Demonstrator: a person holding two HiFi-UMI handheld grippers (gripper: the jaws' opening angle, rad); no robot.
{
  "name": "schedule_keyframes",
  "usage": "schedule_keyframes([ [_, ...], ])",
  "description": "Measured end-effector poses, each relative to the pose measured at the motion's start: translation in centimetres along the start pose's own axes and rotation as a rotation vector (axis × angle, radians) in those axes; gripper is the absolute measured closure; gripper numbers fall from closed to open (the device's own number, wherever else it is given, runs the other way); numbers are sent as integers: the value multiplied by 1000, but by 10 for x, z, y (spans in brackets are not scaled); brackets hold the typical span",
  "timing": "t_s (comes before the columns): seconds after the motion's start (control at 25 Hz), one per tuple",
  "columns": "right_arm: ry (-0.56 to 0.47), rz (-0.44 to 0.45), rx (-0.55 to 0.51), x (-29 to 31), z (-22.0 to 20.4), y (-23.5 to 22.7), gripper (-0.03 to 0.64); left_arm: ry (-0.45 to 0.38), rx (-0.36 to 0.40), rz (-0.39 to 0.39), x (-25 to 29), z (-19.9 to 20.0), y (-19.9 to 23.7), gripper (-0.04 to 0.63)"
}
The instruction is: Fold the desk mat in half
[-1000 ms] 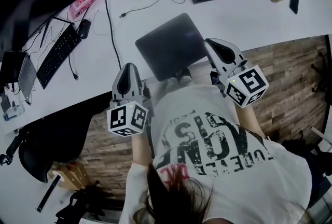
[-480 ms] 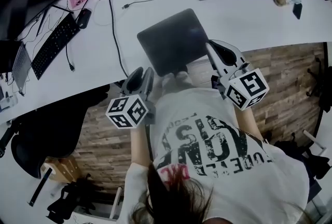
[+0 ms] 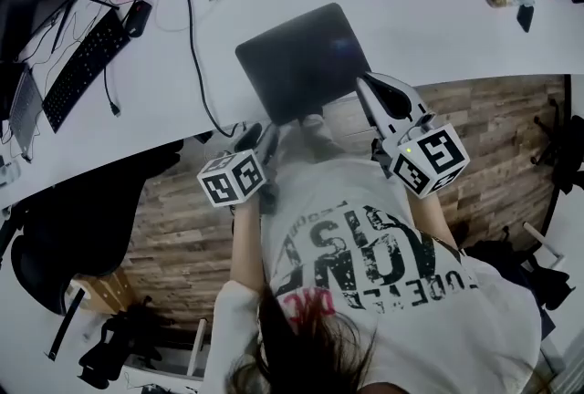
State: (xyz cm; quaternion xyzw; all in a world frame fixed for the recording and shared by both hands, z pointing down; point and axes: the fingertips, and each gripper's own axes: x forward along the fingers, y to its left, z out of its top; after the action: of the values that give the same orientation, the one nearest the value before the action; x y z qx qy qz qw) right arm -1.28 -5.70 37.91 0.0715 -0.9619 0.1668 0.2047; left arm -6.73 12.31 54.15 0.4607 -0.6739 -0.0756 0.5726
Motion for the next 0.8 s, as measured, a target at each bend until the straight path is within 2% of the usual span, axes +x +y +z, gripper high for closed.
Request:
schedule_keyframes([
  [0.36,17,-44,39,-10,-14,-11,615,75,-67,-6,31,-20,10,433],
  [0.56,13,-38,49,-10,-15,-8,615,85,-113,-17,44,-24,11,433],
  [0.8,14,-49,53,-12,-15,-10,615,88,-105,-44,49,-21,5,468],
])
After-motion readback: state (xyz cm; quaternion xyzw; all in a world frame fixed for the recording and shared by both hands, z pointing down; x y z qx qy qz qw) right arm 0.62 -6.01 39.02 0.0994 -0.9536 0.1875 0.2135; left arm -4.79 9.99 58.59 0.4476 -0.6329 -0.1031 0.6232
